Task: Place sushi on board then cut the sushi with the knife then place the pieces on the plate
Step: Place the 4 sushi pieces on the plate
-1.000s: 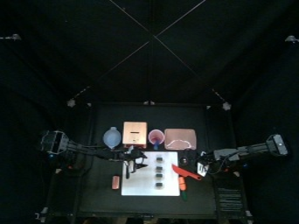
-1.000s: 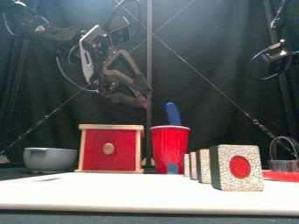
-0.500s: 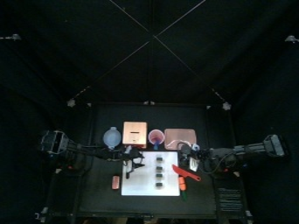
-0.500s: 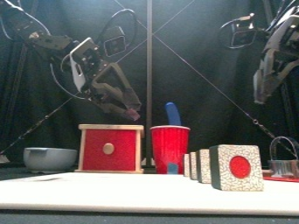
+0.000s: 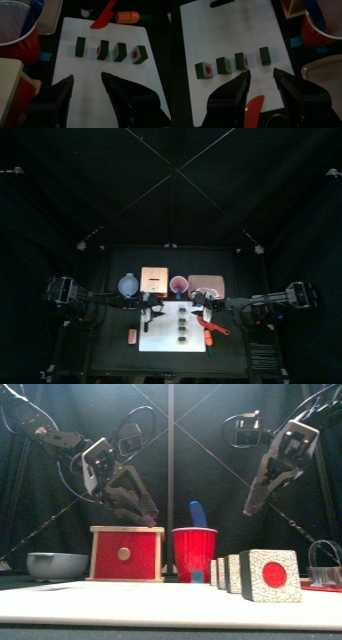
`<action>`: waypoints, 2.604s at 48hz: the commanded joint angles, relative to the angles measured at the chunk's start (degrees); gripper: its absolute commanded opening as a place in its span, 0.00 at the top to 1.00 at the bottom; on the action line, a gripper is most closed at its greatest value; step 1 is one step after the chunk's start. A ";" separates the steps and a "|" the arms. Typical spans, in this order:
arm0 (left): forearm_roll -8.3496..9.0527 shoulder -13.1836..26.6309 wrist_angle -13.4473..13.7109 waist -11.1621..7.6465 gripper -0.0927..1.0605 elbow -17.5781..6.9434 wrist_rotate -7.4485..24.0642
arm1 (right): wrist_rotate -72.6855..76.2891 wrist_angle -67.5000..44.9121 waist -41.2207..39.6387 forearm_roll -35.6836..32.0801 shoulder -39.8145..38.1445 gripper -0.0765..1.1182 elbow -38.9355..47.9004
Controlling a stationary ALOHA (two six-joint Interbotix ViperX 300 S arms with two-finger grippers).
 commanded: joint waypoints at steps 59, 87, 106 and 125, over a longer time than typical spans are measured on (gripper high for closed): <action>0.44 0.26 0.00 0.35 0.19 0.44 0.00 | -0.09 0.00 -3.60 -4.92 17.75 0.40 -10.55; 0.44 0.35 0.00 0.35 0.19 0.18 0.09 | 0.09 7.38 -22.32 -3.78 7.73 0.37 -5.01; 0.26 0.35 0.00 0.00 0.19 0.18 -0.09 | -0.18 4.83 -25.66 -3.78 18.19 0.20 -5.45; 0.26 0.35 0.00 0.00 0.19 0.26 -0.09 | 0.00 11.51 -20.04 -0.79 5.27 0.20 -5.54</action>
